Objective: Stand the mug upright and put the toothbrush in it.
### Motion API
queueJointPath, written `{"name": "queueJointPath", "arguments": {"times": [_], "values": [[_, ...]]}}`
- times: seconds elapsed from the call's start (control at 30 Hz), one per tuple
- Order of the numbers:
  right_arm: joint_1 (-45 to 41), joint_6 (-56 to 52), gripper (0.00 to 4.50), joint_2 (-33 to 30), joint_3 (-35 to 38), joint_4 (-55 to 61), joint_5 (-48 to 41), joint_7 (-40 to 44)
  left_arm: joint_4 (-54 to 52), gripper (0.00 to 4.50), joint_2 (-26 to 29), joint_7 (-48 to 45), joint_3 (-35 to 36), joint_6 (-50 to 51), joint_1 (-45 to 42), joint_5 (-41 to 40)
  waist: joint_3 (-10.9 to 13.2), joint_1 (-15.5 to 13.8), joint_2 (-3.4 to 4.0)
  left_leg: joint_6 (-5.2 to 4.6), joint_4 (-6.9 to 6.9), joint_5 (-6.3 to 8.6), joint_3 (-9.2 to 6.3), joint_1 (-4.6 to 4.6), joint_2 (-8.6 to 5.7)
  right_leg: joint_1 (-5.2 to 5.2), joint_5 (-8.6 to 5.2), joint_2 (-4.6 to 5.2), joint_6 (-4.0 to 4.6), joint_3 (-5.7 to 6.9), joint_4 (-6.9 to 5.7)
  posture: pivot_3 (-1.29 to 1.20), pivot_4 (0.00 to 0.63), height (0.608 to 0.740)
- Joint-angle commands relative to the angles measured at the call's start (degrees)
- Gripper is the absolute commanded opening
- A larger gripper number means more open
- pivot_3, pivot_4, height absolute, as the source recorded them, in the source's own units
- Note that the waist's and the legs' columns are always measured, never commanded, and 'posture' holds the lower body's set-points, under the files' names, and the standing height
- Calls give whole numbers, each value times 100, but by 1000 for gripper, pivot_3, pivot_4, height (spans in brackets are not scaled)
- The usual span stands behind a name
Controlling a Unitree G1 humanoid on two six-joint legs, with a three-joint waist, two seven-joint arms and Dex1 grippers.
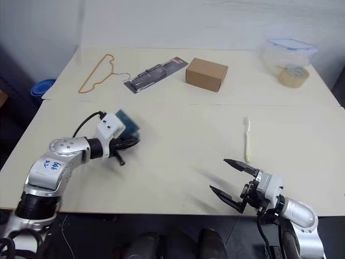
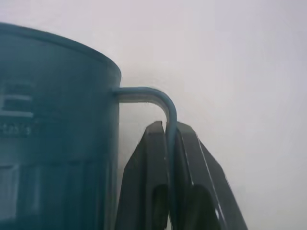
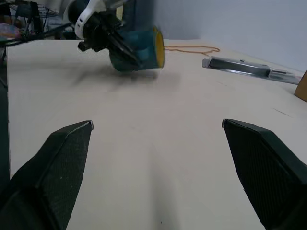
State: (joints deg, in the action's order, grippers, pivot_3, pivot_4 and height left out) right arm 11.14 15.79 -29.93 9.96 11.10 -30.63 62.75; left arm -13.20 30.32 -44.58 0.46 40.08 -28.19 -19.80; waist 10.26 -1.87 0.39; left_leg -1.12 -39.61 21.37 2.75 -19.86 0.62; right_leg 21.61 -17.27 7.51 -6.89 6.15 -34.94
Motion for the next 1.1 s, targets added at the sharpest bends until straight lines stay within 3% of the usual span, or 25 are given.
{"name": "queueJointPath", "arguments": {"times": [0.03, 0.13, 0.3, 0.4, 0.5, 0.73, 0.97, 1.03, 1.1], "values": [[157, 202, 4500, -151, 444, 94, -49, -36, -79, 22, -631, -1043, 212, -680, -392, -1253, 0, 14, 0, 2, -15, 2, -11, -21, 2, 6, 1, -3, -1, 9, 2, 0, 150, 740], [234, 324, 4500, -173, 640, -3, -24, -63, 425, 22, -1218, -1568, 134, -1107, -409, -1648, -1, 35, 1, 1, -26, 2, -15, -30, -1, 7, 2, -10, -3, 39, 1, 0, 150, 740], [354, 718, 4500, -183, 1055, -304, 144, -176, 2417, 22, -2335, -2361, -517, -2761, -516, -1053, -2, 34, 4, 0, -37, 1, 15, -26, -23, -2, 4, -26, -8, 62, 3, 0, 150, 740], [542, 702, 4500, -287, 1246, -180, 70, -154, 3689, 22, -2605, -2751, -833, -4028, -566, -414, -1, 34, 2, -5, -36, 0, 19, -30, -28, -1, 8, -24, -14, 60, 11, 0, 150, 740], [647, 686, 4500, -364, 1318, -115, 33, -120, 4400, 22, -2737, -2742, -744, -4568, -598, -270, -1, 35, 2, -6, -31, 0, 22, -29, -29, 0, 8, -23, -14, 61, 14, 0, 150, 740], [520, 617, 4500, -428, 1331, -79, 19, -231, 4125, 1945, -2461, -2629, -550, -4699, -225, -278, -2, 46, 3, -7, -31, 1, 0, -26, 5, 0, 8, -21, -16, 63, 14, 0, 150, 740], [457, 309, 4500, -413, 1303, -143, 14, -407, 2872, 4129, -1438, -2720, -484, -4043, 309, -315, -3, 39, 5, -8, -34, 1, -9, -28, 5, -1, 8, -19, -16, 64, 9, 0, 150, 740], [543, 167, 4500, -479, 1338, -164, 7, -384, 2592, 4459, -1104, -2825, -451, -3991, 486, -312, -3, 43, 6, -9, -35, 2, -13, -28, 3, -2, 8, -16, -16, 65, 8, 0, 150, 740], [811, -204, 4500, -597, 1482, -74, -278, -275, 2309, 4459, -771, -2813, -293, -3968, 710, -368, -3, 38, 11, -10, -33, 3, -15, -28, 3, -2, 8, -15, -15, 64, 9, 0, 150, 740]]}}
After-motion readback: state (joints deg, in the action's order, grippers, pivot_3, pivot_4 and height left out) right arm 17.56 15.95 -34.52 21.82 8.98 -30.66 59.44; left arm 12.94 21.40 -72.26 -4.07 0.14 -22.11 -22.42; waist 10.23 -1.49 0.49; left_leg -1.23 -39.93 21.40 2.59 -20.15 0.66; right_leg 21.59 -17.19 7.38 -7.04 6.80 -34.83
